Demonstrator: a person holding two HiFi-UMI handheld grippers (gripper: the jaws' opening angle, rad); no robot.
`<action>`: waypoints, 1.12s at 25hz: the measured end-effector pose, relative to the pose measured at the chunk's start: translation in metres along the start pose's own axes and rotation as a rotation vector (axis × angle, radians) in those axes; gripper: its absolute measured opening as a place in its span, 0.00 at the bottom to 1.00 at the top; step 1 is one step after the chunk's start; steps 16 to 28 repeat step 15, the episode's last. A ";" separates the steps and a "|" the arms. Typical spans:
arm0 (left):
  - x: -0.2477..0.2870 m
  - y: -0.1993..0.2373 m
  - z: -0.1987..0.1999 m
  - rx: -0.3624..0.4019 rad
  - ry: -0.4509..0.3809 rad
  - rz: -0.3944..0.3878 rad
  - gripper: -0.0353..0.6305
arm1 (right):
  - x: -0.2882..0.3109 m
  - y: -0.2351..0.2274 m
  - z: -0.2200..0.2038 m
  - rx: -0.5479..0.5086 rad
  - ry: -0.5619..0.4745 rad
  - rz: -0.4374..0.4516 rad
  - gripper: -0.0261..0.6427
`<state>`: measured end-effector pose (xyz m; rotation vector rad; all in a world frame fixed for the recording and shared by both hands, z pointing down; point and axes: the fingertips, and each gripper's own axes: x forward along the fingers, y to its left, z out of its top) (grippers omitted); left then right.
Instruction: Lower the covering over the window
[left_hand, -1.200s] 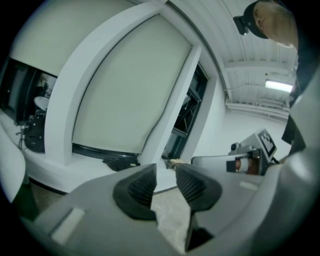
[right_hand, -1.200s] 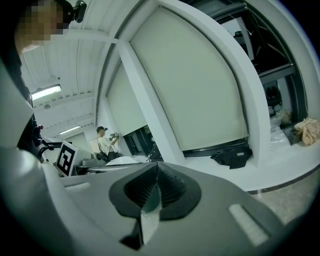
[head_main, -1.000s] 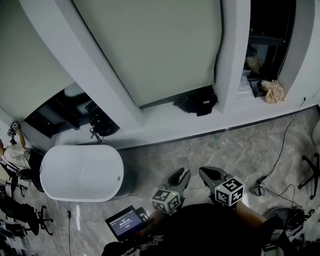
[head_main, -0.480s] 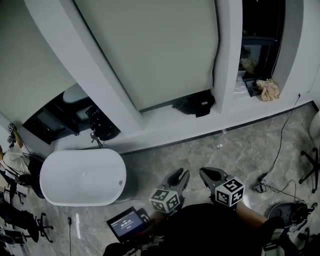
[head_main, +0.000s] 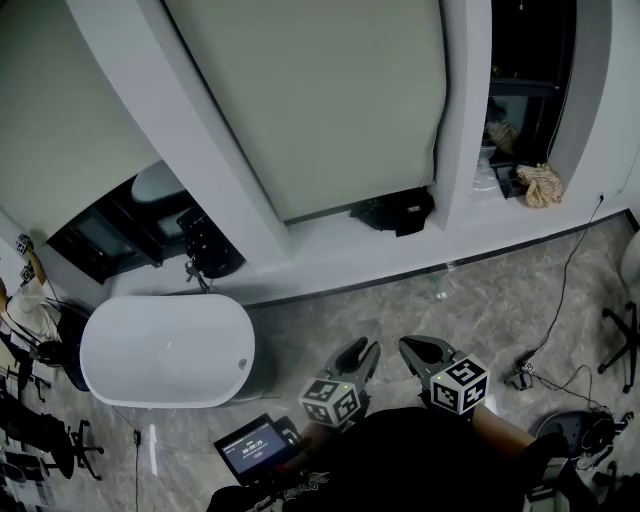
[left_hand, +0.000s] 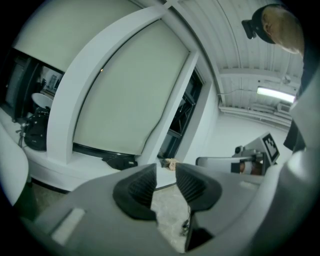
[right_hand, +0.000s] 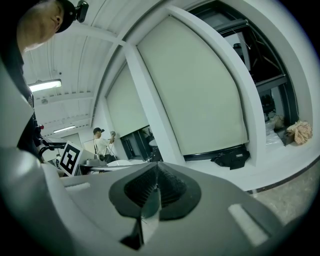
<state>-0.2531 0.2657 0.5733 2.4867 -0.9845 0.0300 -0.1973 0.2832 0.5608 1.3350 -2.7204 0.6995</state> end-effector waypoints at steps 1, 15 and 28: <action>0.000 0.000 0.000 -0.001 0.000 0.000 0.23 | 0.000 0.000 0.000 0.000 0.000 0.000 0.05; 0.001 -0.006 -0.006 -0.005 0.005 -0.007 0.23 | -0.008 0.000 -0.001 -0.010 -0.004 -0.003 0.05; 0.001 -0.006 -0.006 -0.005 0.005 -0.007 0.23 | -0.008 0.000 -0.001 -0.010 -0.004 -0.003 0.05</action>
